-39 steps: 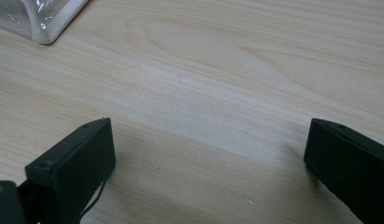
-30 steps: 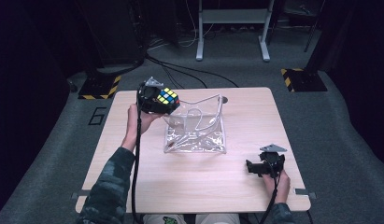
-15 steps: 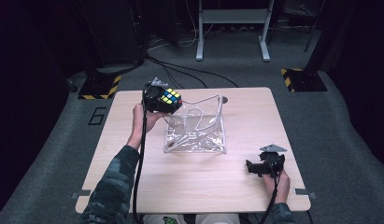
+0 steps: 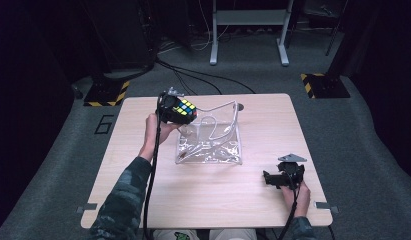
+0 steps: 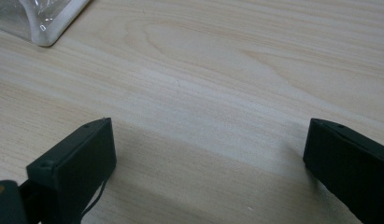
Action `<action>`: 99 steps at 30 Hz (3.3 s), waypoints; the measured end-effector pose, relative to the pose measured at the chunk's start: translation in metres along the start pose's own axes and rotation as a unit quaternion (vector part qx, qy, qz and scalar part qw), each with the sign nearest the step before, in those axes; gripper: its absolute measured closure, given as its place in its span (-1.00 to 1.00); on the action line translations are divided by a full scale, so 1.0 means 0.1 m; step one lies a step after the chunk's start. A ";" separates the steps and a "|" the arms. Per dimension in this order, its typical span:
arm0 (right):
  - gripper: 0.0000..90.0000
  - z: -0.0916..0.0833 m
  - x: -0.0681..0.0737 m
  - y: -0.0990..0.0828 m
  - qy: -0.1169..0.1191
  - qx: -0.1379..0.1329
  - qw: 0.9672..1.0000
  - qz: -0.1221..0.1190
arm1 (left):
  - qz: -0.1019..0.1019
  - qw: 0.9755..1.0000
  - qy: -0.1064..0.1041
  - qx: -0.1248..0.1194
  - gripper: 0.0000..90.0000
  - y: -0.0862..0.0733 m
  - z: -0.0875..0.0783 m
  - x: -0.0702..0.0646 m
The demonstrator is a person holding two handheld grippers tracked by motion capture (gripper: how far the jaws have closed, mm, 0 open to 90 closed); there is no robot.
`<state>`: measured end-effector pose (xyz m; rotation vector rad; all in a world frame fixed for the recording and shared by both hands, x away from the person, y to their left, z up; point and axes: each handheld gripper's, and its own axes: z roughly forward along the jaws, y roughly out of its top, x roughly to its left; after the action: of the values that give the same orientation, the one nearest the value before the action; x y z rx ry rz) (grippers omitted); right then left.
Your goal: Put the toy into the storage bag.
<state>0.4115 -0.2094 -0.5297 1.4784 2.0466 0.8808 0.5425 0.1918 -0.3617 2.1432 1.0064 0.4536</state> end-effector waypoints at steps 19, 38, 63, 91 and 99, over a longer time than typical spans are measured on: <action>-0.96 0.00 0.00 0.00 0.000 0.000 1.000 0.000 | 0.007 1.000 0.003 0.017 -0.25 -0.05 0.06 0.00; -0.96 0.00 0.00 0.00 0.003 0.002 1.000 0.000 | -0.005 1.000 -0.001 0.002 -0.99 0.00 -0.16 -0.08; -0.96 -0.01 0.00 0.00 0.003 0.002 1.000 0.000 | 0.011 0.999 0.034 -0.001 -1.00 -0.51 -0.69 -0.15; -0.96 -0.01 0.00 0.00 0.004 0.002 1.000 0.001 | -0.051 0.997 0.057 0.029 -0.96 -1.59 -0.62 0.09; -0.96 0.00 0.00 0.00 0.003 0.002 1.000 0.000 | -0.069 0.995 0.064 0.035 -0.97 -1.90 -0.60 0.14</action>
<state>0.4111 -0.2094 -0.5293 1.4799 2.0531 0.8838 0.4183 0.3136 -0.4597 2.1114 1.2497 0.5010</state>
